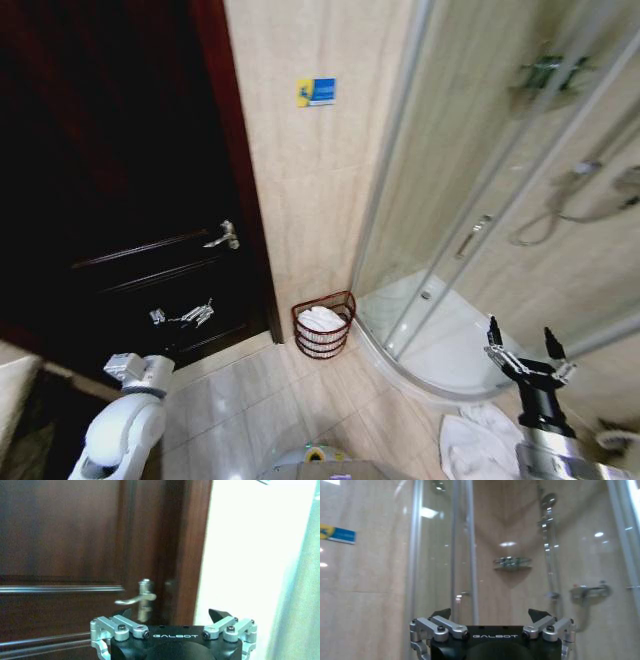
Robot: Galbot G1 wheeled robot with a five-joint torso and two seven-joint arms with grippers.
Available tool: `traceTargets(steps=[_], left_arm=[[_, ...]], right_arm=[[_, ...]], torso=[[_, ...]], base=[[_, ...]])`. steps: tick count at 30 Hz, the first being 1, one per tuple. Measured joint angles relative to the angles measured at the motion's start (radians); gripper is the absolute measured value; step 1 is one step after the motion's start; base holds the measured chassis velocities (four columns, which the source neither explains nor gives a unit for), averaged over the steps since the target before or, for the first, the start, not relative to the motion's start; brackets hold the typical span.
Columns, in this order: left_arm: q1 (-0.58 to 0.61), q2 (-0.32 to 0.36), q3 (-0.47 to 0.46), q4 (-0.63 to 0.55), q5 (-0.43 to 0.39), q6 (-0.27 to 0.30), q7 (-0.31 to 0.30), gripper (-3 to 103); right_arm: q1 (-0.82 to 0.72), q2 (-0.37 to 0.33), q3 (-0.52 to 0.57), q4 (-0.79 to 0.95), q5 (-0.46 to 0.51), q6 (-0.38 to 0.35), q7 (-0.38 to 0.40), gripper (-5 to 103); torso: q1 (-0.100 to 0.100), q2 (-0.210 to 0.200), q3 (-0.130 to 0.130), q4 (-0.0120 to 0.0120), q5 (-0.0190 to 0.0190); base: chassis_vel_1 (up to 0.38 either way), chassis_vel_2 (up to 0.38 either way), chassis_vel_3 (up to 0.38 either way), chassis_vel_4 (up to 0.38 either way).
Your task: Discard the used towel into the hamper.
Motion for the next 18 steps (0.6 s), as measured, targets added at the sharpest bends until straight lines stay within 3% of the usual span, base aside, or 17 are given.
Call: traceTargets(steps=[18], left_arm=[[0.0, 0.0, 0.0, 0.0, 0.0, 0.0, 0.0, 100]], right_arm=[[0.007, -0.003, -0.003, -0.013, 0.007, 0.003, -0.001, 100]], torso=[[0.0, 0.0, 0.0, 0.0, 0.0001]], base=[[-0.126, -0.121, -0.122, -0.126]])
